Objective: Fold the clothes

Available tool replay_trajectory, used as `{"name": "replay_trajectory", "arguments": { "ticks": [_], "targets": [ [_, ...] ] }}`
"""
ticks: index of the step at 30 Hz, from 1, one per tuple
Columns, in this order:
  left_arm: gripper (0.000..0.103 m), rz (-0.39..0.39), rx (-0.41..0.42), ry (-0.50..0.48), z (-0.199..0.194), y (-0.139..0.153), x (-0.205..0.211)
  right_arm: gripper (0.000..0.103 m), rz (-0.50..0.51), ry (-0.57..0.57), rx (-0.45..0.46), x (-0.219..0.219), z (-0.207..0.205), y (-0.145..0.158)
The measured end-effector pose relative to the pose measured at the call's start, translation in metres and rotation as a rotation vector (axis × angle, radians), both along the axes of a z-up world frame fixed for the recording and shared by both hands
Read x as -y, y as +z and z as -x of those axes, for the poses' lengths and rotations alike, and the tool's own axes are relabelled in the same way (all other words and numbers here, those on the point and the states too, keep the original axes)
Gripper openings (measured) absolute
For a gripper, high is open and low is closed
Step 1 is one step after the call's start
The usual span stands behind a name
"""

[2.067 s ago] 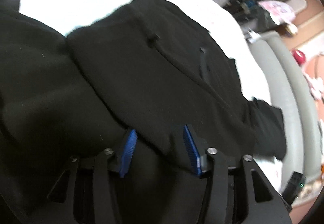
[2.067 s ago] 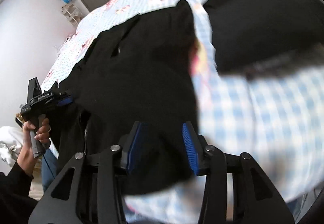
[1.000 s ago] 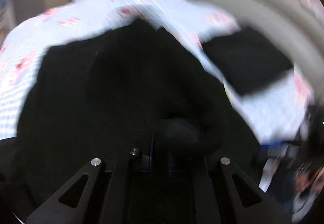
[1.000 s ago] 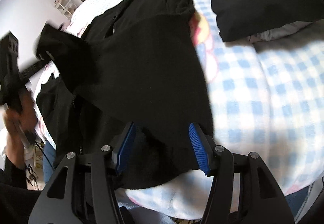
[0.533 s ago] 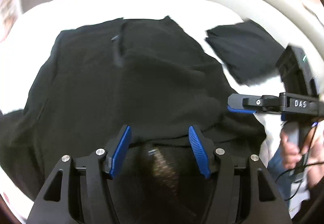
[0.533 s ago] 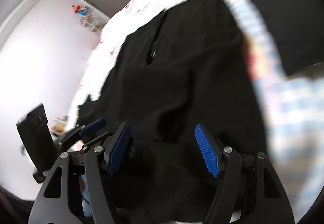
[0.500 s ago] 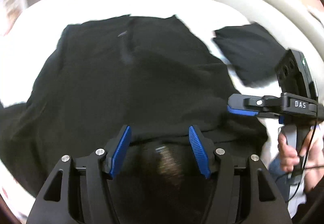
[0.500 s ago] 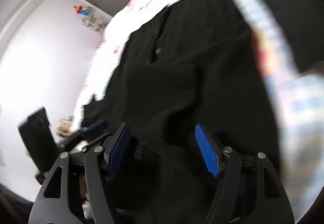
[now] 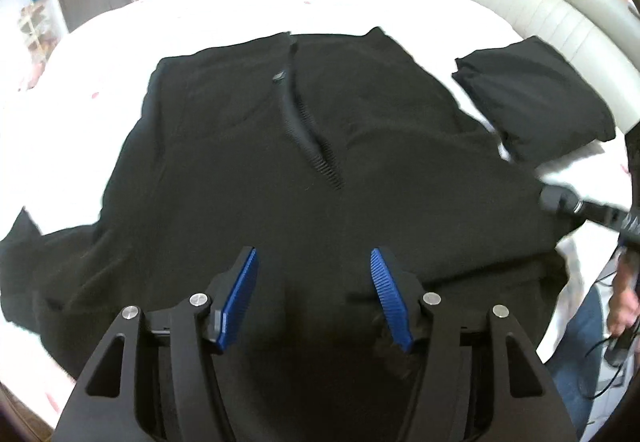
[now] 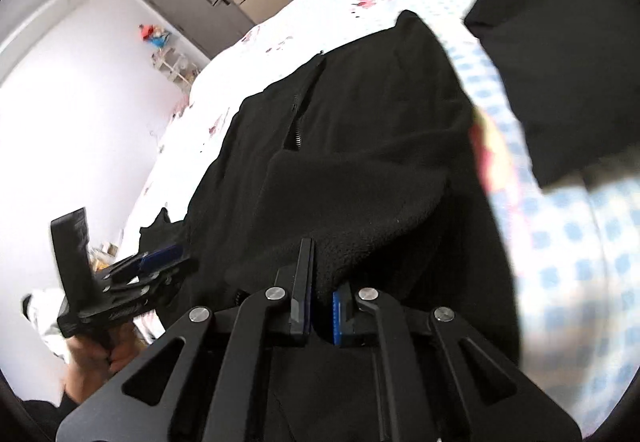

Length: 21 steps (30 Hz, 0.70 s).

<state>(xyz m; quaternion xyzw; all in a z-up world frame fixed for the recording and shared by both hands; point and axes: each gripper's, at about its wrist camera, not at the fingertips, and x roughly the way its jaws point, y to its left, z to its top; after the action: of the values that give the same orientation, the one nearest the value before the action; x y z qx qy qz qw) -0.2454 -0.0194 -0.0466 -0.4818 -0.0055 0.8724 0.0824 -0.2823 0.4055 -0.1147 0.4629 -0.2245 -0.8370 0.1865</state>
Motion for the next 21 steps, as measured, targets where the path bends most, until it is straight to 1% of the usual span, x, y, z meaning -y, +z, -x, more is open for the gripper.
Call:
{"name": "replay_trajectory", "arguments": {
  "ticks": [1,2,3,4,5,6,7,8,9,10,11,12,13,15,16,17,18,19,20,21],
  "targets": [
    [0.059,-0.046,0.009,-0.024,0.006,-0.003,-0.007,0.012,-0.020,-0.002,0.044,-0.003,0.002,-0.009],
    [0.059,-0.098,0.030,-0.050,0.011,-0.008,-0.014,0.032,-0.039,0.010,0.101,-0.005,0.005,-0.018],
    [0.060,-0.141,0.076,-0.077,0.020,-0.018,-0.022,0.052,-0.079,0.022,0.141,-0.007,0.005,-0.024],
    [0.061,-0.138,0.151,-0.092,0.028,-0.035,-0.030,0.052,-0.140,0.035,0.165,-0.008,0.003,-0.028],
    [0.061,-0.056,0.220,-0.081,0.034,-0.050,-0.036,0.052,-0.181,0.037,0.159,-0.010,0.001,-0.026],
    [0.061,0.020,0.277,-0.071,0.039,-0.063,-0.041,0.052,-0.203,0.028,0.127,-0.012,-0.003,-0.017],
    [0.061,0.062,0.269,-0.065,0.038,-0.063,-0.043,0.053,-0.205,0.010,0.097,-0.018,-0.008,-0.008],
    [0.059,0.048,0.252,-0.060,0.037,-0.059,-0.042,0.054,-0.198,-0.016,0.077,-0.023,-0.014,0.000],
    [0.059,-0.010,0.226,-0.060,0.035,-0.050,-0.040,0.055,-0.200,-0.041,0.062,-0.028,-0.018,0.006],
    [0.059,-0.096,0.193,-0.072,0.034,-0.040,-0.040,0.058,-0.212,-0.048,0.043,-0.028,-0.020,0.012],
    [0.060,-0.135,0.172,-0.082,0.034,-0.035,-0.042,0.058,-0.232,-0.038,0.020,-0.025,-0.021,0.016],
    [0.060,-0.140,0.160,-0.084,0.036,-0.037,-0.046,0.058,-0.245,-0.015,0.002,-0.021,-0.020,0.019],
    [0.060,-0.145,0.148,-0.087,0.038,-0.039,-0.051,0.058,-0.245,0.024,-0.002,-0.011,-0.016,0.015],
    [0.060,-0.146,0.132,-0.090,0.043,-0.043,-0.058,0.058,-0.234,0.099,0.008,0.017,-0.001,0.000],
    [0.060,-0.096,0.169,-0.076,0.049,-0.055,-0.051,0.055,-0.231,0.126,0.021,0.028,0.006,-0.010],
    [0.053,-0.047,0.206,-0.062,0.054,-0.066,-0.044,0.054,-0.251,0.147,0.047,0.037,0.013,-0.024],
    [0.050,-0.007,0.236,-0.045,0.057,-0.075,-0.036,0.051,-0.267,0.147,0.080,0.040,0.018,-0.039],
    [0.050,-0.016,0.230,-0.014,0.052,-0.069,-0.022,0.049,-0.264,0.137,0.112,0.037,0.020,-0.052],
    [0.050,-0.024,0.222,0.014,0.047,-0.063,-0.009,0.045,-0.247,0.117,0.129,0.031,0.020,-0.058],
    [0.051,-0.034,0.208,0.030,0.041,-0.057,0.001,0.045,-0.227,0.088,0.136,0.023,0.018,-0.055]
  ]
}}
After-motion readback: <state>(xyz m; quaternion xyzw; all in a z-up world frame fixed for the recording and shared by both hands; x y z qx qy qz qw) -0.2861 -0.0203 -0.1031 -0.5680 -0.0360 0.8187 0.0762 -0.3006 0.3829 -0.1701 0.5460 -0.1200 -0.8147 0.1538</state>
